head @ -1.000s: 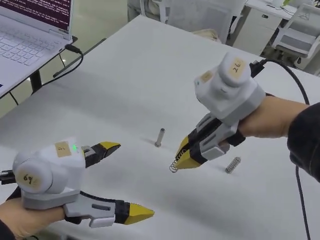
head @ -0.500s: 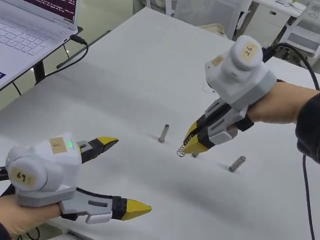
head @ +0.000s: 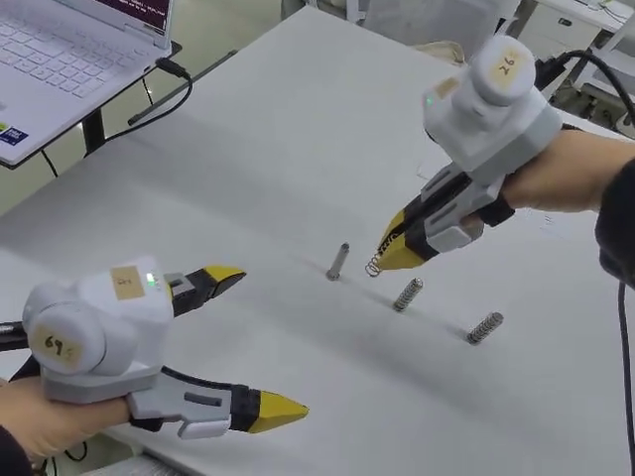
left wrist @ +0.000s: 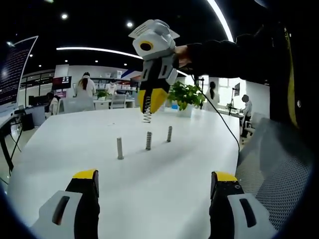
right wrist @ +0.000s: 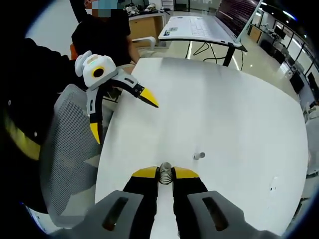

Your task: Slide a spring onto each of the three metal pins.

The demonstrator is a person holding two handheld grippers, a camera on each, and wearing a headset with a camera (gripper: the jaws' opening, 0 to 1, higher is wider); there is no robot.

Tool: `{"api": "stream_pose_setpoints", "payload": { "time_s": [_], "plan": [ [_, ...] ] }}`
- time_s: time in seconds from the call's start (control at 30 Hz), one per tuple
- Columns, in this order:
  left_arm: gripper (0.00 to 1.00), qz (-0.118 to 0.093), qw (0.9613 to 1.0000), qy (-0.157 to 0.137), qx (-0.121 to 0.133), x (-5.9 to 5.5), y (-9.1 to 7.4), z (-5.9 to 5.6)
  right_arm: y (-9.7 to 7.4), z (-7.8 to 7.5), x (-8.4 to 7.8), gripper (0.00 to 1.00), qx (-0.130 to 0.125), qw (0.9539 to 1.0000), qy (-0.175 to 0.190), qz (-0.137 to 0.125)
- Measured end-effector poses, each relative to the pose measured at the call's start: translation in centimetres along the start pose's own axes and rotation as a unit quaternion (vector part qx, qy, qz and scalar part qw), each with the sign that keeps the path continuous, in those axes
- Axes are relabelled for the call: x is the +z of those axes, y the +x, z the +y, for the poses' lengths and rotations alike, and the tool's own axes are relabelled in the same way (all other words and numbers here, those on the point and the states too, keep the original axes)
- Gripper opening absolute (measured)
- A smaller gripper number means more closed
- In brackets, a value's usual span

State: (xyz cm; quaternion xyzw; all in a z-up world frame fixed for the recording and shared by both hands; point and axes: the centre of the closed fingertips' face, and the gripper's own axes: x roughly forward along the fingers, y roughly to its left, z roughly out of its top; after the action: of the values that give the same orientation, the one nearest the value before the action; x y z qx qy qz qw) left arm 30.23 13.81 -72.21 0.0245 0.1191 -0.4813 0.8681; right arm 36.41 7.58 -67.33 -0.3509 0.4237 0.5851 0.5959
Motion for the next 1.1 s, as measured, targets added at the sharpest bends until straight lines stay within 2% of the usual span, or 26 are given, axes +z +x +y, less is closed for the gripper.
{"api": "stream_pose_setpoints", "payload": {
  "time_s": [0.23, 0.63, 0.83, 1.03, 1.1],
  "plan": [
    [0.91, 0.003, 1.0, 0.006, -0.001, -0.1, 0.0, -0.2, 0.1, -1.7, 0.3, 0.08, -0.016, 0.9999, -0.004, 0.0],
    [0.9, 0.003, 1.0, 0.004, -0.001, -0.1, 0.1, 0.0, 1.0, -3.6, 0.8, 0.08, -0.044, 0.9988, -0.021, 0.001],
    [0.9, 0.005, 1.0, 0.004, -0.001, -0.1, 0.1, 0.2, 1.9, -4.7, 1.0, 0.08, -0.05, 0.9984, -0.027, 0.005],
    [0.89, 0.006, 1.0, 0.006, 0.001, 0.1, 0.2, 0.5, 2.9, -5.7, 0.6, 0.08, -0.042, 0.9988, -0.023, 0.011],
    [0.89, 0.009, 0.9999, 0.005, 0.001, 0.1, 0.2, 0.5, 2.8, -5.4, 0.5, 0.08, -0.043, 0.9988, -0.023, 0.012]
  ]
}}
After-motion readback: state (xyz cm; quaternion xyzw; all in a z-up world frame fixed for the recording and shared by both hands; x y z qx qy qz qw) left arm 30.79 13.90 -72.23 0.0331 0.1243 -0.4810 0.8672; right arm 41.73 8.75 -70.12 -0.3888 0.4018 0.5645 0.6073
